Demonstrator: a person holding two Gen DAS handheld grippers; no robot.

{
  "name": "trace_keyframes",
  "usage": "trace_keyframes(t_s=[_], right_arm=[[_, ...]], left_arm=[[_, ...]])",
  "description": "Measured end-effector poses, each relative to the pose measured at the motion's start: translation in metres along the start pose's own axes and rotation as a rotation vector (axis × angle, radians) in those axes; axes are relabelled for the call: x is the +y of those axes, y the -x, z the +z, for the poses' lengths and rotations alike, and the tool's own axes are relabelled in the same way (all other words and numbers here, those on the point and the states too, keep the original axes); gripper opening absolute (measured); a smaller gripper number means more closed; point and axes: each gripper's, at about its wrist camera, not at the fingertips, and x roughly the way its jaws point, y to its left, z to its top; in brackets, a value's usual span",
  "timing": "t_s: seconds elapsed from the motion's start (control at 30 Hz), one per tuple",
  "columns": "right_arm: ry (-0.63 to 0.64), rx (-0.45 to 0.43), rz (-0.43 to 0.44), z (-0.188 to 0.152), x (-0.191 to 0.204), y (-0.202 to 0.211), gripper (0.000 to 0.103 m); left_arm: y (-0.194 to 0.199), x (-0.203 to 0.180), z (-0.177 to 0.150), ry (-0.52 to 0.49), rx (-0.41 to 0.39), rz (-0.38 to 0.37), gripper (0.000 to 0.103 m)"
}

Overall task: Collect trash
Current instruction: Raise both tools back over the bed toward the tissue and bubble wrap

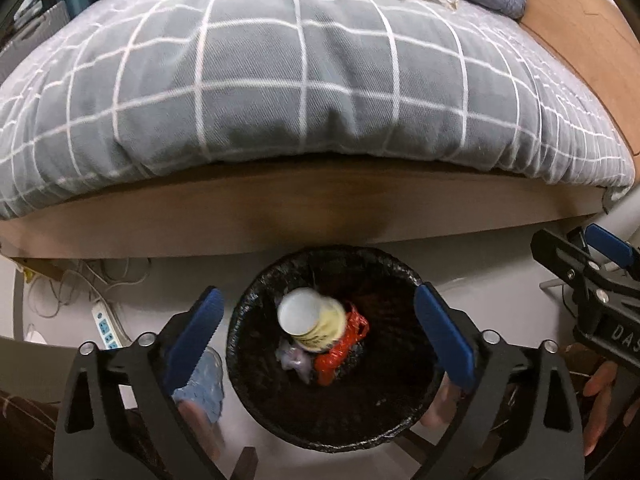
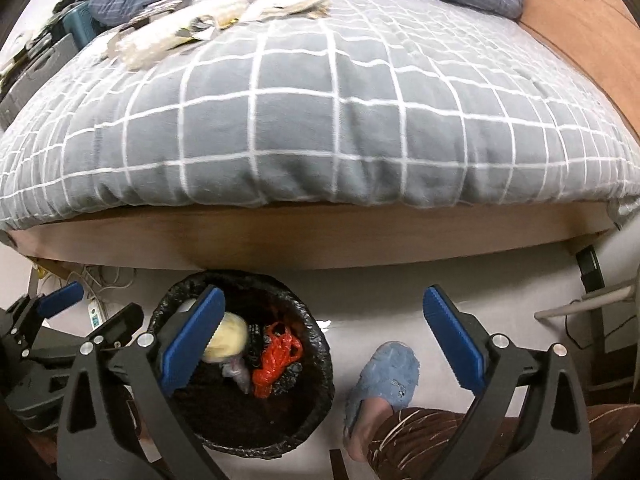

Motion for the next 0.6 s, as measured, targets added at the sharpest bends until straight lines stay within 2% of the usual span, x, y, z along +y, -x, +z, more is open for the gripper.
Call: trace_keyframes(t_s=[0.6], right_arm=[[0.034,-0.217,0.038,0.043,0.029,0.054,0.095]], left_arm=[[0.065,0.040,0.042,0.058,-0.178,0.055,0.097]])
